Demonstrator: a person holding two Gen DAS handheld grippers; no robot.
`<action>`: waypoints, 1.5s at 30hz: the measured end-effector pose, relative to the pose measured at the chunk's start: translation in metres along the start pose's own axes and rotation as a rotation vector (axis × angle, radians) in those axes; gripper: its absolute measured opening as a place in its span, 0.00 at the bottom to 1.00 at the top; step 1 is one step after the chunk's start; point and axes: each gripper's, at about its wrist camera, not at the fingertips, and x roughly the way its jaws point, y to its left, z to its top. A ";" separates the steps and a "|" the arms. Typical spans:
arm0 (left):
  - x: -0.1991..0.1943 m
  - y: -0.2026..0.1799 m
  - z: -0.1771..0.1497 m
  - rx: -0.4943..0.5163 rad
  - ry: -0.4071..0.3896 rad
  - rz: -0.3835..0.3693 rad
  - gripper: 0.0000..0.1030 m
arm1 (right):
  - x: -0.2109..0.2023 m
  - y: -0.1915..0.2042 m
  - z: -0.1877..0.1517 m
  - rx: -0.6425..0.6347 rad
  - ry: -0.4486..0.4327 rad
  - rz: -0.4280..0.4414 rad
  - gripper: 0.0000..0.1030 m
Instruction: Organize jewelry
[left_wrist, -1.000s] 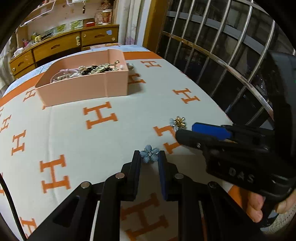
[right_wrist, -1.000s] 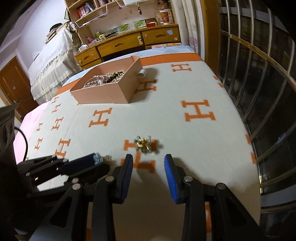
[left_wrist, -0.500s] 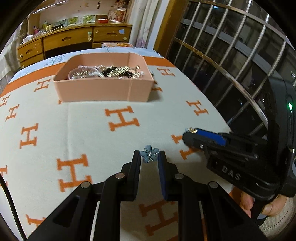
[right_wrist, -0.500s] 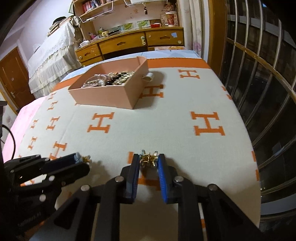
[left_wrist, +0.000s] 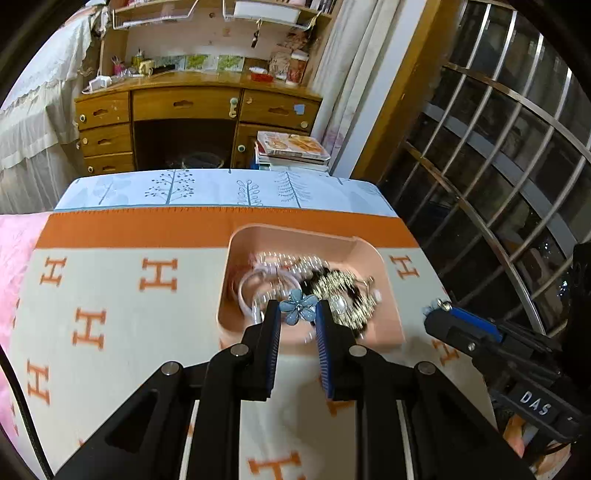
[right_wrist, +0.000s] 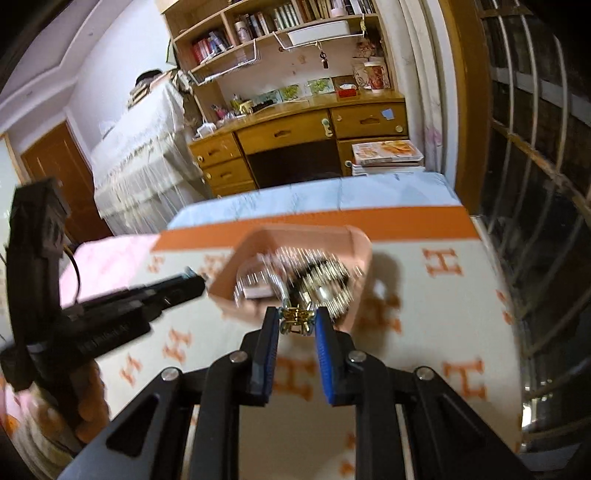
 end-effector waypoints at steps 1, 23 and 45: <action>0.009 0.003 0.007 -0.008 0.015 -0.001 0.16 | 0.008 0.000 0.009 0.016 0.005 0.010 0.19; 0.044 0.023 0.009 -0.019 0.119 0.061 0.74 | 0.081 -0.005 0.033 0.087 0.157 -0.029 0.24; -0.117 0.019 -0.037 -0.001 0.019 0.187 0.87 | -0.062 0.068 -0.028 -0.029 0.067 -0.016 0.25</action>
